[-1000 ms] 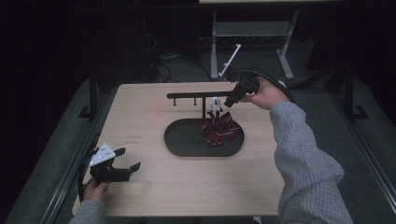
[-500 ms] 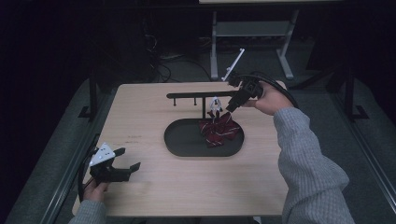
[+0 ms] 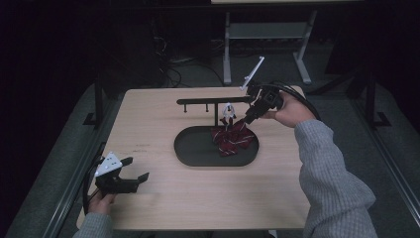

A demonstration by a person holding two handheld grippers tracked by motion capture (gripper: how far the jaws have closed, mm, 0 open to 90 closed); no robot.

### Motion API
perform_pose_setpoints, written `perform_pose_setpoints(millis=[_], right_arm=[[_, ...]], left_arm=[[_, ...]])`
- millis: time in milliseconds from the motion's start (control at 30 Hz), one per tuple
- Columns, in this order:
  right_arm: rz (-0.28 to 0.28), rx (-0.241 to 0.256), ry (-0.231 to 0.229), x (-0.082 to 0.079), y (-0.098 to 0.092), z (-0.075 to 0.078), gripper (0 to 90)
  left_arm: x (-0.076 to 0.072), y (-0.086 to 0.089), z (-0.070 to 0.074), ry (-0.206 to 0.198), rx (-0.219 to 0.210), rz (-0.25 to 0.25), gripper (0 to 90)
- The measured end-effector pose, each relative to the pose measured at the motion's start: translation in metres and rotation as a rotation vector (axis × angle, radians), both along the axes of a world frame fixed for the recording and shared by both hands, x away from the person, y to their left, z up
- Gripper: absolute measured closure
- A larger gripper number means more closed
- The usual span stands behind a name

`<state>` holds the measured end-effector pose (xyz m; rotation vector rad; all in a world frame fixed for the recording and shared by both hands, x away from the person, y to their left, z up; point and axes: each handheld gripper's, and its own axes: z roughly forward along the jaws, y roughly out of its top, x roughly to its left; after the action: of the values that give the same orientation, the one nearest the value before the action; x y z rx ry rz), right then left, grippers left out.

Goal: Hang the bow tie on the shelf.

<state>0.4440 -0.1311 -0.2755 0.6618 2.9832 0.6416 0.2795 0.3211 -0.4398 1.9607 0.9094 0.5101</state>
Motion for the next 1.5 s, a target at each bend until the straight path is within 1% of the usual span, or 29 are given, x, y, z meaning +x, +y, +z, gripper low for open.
perform_pose_setpoints(millis=[333,467,600,633,733,800,1000,1267,1500], right_arm=[[0.004,-0.002,0.000,-0.006,-0.004,-0.009,61.0],[0.007,0.003,0.001,-0.009,-0.006,-0.012,60.3],[0.010,0.023,0.001,-0.014,-0.007,-0.015,59.8],[0.009,0.024,0.006,-0.015,-0.007,-0.016,59.6],[0.013,0.018,0.000,-0.016,-0.009,-0.018,59.4],[0.010,0.024,0.006,-0.017,-0.010,-0.020,59.0],[0.005,0.020,0.017,-0.022,-0.012,-0.026,58.6],[-0.004,0.019,0.032,-0.029,-0.020,-0.038,56.9],[-0.022,0.026,0.031,-0.034,-0.027,-0.046,54.4]], left_arm=[[0.000,0.000,0.000,0.002,0.005,-0.001,12.9],[0.000,0.000,0.001,0.004,0.009,-0.002,12.9],[0.000,0.000,0.000,0.002,0.006,-0.003,12.9],[0.000,0.000,0.000,0.002,0.007,-0.002,12.9],[0.000,0.000,0.000,0.004,0.007,-0.002,12.9],[0.000,0.000,0.000,0.005,0.007,-0.002,12.9],[0.000,-0.001,0.000,0.005,0.007,-0.003,12.9],[0.000,-0.001,0.000,0.005,0.009,-0.004,12.9],[-0.001,0.000,0.000,0.004,0.011,-0.003,12.9]])
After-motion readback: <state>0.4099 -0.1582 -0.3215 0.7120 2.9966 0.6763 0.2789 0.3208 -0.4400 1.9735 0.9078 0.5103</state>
